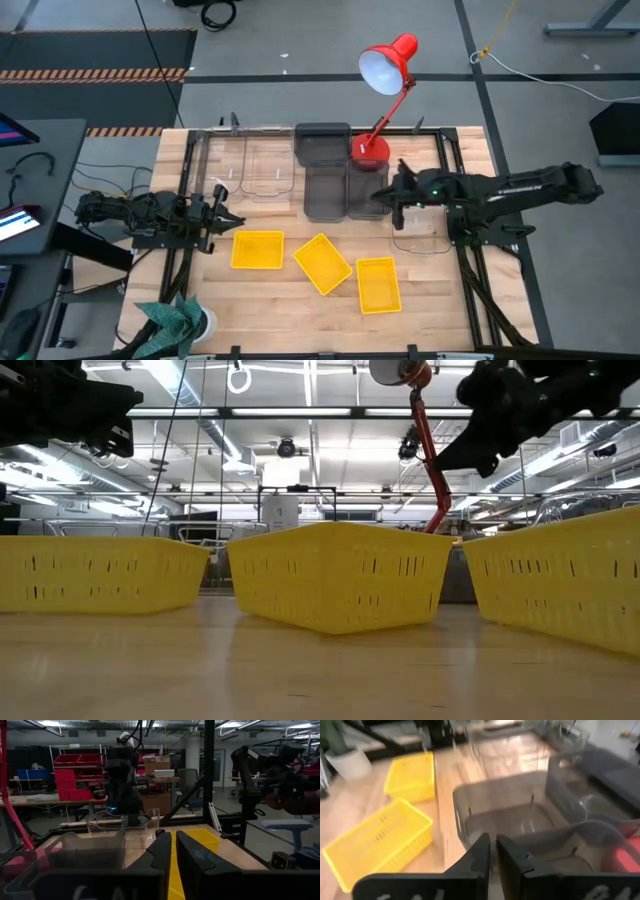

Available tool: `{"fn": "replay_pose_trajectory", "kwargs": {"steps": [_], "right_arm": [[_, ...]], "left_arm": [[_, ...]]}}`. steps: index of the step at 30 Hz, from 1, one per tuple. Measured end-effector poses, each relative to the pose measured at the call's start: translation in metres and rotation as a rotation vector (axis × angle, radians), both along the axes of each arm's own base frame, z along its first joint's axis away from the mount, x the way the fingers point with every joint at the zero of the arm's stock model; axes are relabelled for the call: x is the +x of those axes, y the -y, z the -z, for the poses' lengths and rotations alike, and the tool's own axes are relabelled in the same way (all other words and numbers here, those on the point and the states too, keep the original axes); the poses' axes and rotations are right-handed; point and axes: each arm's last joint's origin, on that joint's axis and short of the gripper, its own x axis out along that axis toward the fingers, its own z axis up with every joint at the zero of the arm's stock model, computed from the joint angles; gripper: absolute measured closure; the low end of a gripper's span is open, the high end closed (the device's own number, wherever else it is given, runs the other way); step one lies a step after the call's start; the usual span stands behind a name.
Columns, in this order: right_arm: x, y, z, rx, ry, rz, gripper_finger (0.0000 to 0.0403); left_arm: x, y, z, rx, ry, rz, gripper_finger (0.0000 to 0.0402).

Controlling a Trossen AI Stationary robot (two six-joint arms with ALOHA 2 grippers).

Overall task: Stack baskets by color
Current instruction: Stack the bottom right black bin on the bottom left black bin

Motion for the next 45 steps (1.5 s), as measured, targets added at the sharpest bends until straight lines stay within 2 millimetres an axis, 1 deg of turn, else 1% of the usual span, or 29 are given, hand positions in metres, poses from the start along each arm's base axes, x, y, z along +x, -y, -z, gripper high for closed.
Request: {"fn": "replay_pose_trajectory", "kwargs": {"steps": [4,12,15,19,25,33,36,39,42,45], "right_arm": [[0.015,0.001,0.004,0.006,-0.111,-0.007,0.0335],[0.043,0.001,0.017,0.036,-0.404,-0.025,0.0263],[0.056,0.002,0.018,0.053,-0.503,-0.039,0.0248],[0.074,0.002,0.020,0.072,-0.613,-0.072,0.0243],[0.092,0.000,0.025,0.073,-0.720,-0.109,0.0243],[0.106,0.001,0.047,0.085,-0.890,-0.113,0.0243],[0.109,0.001,0.055,0.087,-0.942,-0.117,0.0248],[0.111,0.001,0.061,0.082,-0.973,-0.127,0.0269],[0.112,0.001,0.064,0.082,-0.987,-0.130,0.0309],[0.111,0.001,0.065,0.081,-0.997,-0.131,0.0372]], "left_arm": [[0.000,0.000,0.000,0.000,0.000,0.000,0.0370],[0.000,0.000,0.000,0.000,0.000,0.000,0.0375],[0.000,0.000,0.000,0.000,0.000,0.000,0.0371],[0.000,0.000,0.000,0.000,0.000,0.000,0.0368],[0.000,0.000,0.000,0.000,0.000,0.000,0.0375],[0.000,0.000,0.000,0.000,-0.001,0.000,0.0369],[0.000,0.000,0.000,0.000,0.000,0.000,0.0366],[0.000,0.000,0.000,0.000,0.000,0.000,0.0366],[0.000,0.000,0.000,0.000,0.000,0.000,0.0370],[0.000,0.000,0.000,0.000,0.000,0.000,0.0373]]}}
